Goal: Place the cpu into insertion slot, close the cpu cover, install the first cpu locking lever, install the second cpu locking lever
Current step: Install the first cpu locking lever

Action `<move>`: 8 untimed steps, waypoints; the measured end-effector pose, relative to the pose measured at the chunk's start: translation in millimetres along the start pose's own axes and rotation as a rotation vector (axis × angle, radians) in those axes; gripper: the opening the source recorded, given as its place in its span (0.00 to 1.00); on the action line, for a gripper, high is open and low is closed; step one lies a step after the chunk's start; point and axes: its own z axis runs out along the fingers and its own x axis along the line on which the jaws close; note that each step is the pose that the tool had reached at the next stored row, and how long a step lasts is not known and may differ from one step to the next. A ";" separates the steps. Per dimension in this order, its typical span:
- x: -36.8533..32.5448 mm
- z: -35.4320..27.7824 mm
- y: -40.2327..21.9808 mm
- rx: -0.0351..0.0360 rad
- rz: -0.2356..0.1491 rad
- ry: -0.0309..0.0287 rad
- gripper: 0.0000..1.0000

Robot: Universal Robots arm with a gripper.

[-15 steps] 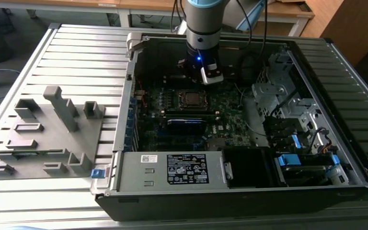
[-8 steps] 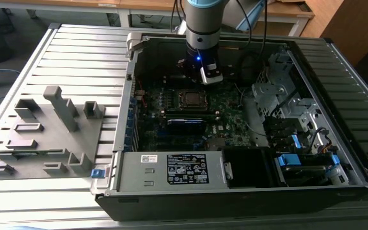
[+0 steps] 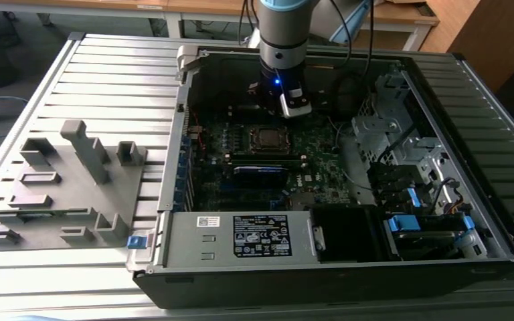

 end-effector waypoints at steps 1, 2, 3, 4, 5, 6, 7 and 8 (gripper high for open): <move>0.1 0.0 0.0 0.0000 0.000 -0.0001 0.11; 0.3 -0.1 -0.1 0.0000 0.000 -0.0003 0.11; 0.5 -0.1 -0.2 0.0001 0.000 -0.0005 0.11; 0.7 0.0 -0.3 0.0000 0.000 -0.0005 0.11; 0.7 0.0 -0.6 -0.0001 -0.001 -0.0006 0.11; 0.6 0.1 -1.0 -0.0001 -0.001 -0.0009 0.11; 0.6 0.2 -1.4 -0.0003 -0.001 -0.0015 0.11; 0.5 0.4 -1.6 -0.0008 -0.001 -0.0023 0.11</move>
